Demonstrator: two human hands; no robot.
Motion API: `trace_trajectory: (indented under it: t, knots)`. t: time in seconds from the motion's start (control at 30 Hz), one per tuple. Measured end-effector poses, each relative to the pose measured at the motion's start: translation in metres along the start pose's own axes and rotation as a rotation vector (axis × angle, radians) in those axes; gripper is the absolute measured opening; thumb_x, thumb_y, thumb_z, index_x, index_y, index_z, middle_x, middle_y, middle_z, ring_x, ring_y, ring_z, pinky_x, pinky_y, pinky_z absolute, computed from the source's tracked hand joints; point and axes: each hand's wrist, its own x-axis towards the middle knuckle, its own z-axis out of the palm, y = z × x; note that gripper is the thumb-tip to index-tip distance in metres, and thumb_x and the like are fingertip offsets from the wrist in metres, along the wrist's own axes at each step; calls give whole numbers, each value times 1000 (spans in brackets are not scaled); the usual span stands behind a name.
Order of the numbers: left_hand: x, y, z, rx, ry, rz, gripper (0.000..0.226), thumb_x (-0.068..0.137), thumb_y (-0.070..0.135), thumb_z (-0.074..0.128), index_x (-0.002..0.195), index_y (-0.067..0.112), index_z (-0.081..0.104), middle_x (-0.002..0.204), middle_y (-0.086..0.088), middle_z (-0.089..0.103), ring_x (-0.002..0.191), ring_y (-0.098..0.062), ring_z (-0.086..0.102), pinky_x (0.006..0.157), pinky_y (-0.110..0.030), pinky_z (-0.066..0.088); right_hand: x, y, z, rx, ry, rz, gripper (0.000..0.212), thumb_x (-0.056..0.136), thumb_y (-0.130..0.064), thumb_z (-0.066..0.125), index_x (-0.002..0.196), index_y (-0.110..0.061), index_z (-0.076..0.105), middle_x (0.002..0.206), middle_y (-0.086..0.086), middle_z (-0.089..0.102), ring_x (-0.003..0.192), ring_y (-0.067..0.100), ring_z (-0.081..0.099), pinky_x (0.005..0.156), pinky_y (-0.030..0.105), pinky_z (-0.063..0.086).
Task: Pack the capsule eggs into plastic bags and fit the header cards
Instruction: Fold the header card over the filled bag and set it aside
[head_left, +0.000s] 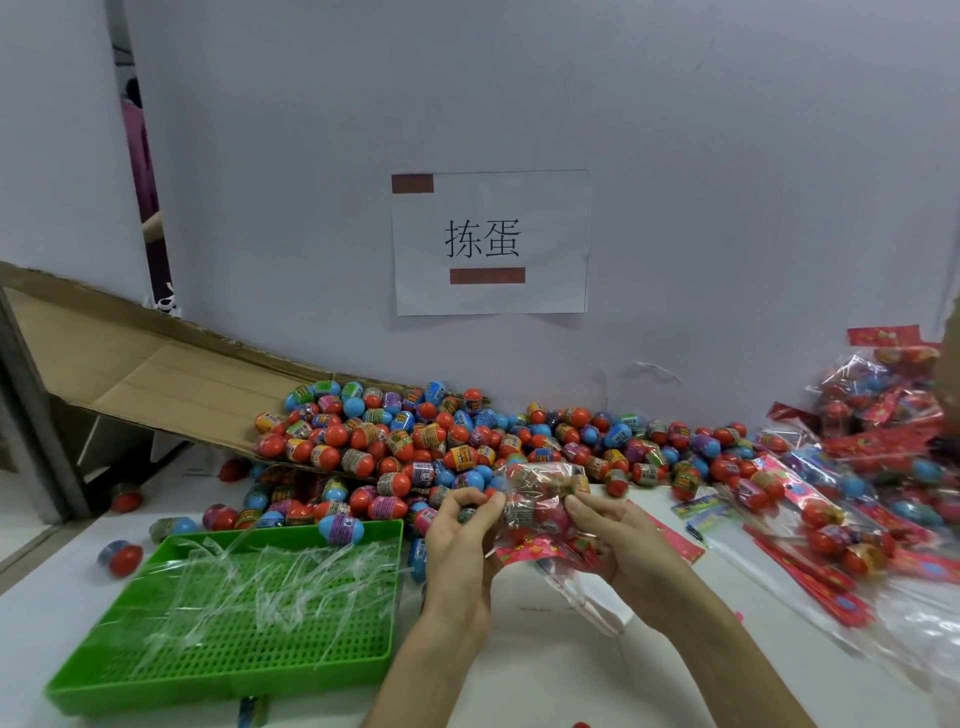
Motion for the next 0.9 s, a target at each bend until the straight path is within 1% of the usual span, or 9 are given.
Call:
trace_trajectory:
  t: [0.2, 0.33, 0.47, 0.6, 0.67, 0.73, 0.77, 0.83, 0.9]
  knots:
    - [-1, 4, 1, -78, -3, -74, 12, 95, 4, 67, 91, 10, 57, 86, -15, 75, 71, -24, 71, 55, -32, 60, -1, -2, -1, 64, -15, 32, 41, 88, -24, 71, 120, 0, 69, 114, 23, 73, 101, 35, 74, 76, 36, 63]
    - [0, 4, 1, -100, 10, -90, 9, 95, 3, 66, 96, 8, 59, 88, -16, 74, 72, -24, 71, 53, -30, 60, 0, -1, -2, 87, -8, 40, 35, 88, -19, 70, 117, 1, 71, 112, 24, 74, 99, 36, 74, 74, 39, 64]
    - [0, 1, 0, -104, 32, -78, 4, 99, 5, 62, 99, 8, 59, 84, -12, 74, 68, -16, 72, 56, -27, 61, -2, -1, 5, 98, 44, -28, 31, 83, -21, 69, 109, -5, 77, 107, 21, 76, 92, 34, 76, 68, 34, 63]
    - [1, 0, 1, -73, 78, -42, 17, 100, 5, 63, 85, 11, 57, 85, -15, 75, 71, -20, 73, 56, -32, 62, 1, 2, 14, 127, 130, -28, 24, 99, -17, 61, 116, -3, 72, 104, 20, 76, 91, 41, 75, 65, 37, 64]
    - [2, 1, 1, -50, 118, -9, 19, 99, 4, 63, 83, 12, 56, 83, -14, 73, 70, -21, 72, 57, -32, 61, -1, 0, 17, 160, 144, 15, 33, 100, -32, 59, 116, -6, 71, 105, 20, 76, 92, 41, 75, 66, 41, 63]
    - [1, 2, 1, 5, 132, 40, 19, 98, 4, 64, 84, 12, 55, 80, -11, 71, 69, -21, 69, 57, -33, 58, -4, -4, 18, 127, 128, 47, 45, 94, -49, 62, 117, -12, 70, 107, 18, 76, 95, 38, 75, 69, 44, 63]
    - [1, 1, 1, 50, 127, 67, 18, 98, 4, 65, 85, 12, 55, 79, -10, 71, 71, -22, 68, 59, -35, 56, -5, -4, 19, 77, 122, 35, 49, 89, -53, 68, 118, -13, 70, 110, 17, 75, 98, 36, 75, 72, 45, 63]
    - [0, 0, 1, 133, 110, 99, 14, 98, 5, 65, 88, 11, 57, 80, -8, 71, 75, -24, 68, 64, -39, 55, -6, -2, 21, 3, 174, -25, 51, 79, -48, 80, 115, -13, 72, 115, 16, 73, 100, 34, 74, 74, 44, 63]
    - [0, -1, 2, 156, 94, 79, 9, 99, 3, 63, 97, 11, 59, 84, -9, 74, 78, -25, 71, 64, -40, 58, -7, 0, 21, 14, 259, -72, 42, 78, -39, 80, 107, -11, 75, 111, 16, 74, 96, 33, 75, 69, 41, 63]
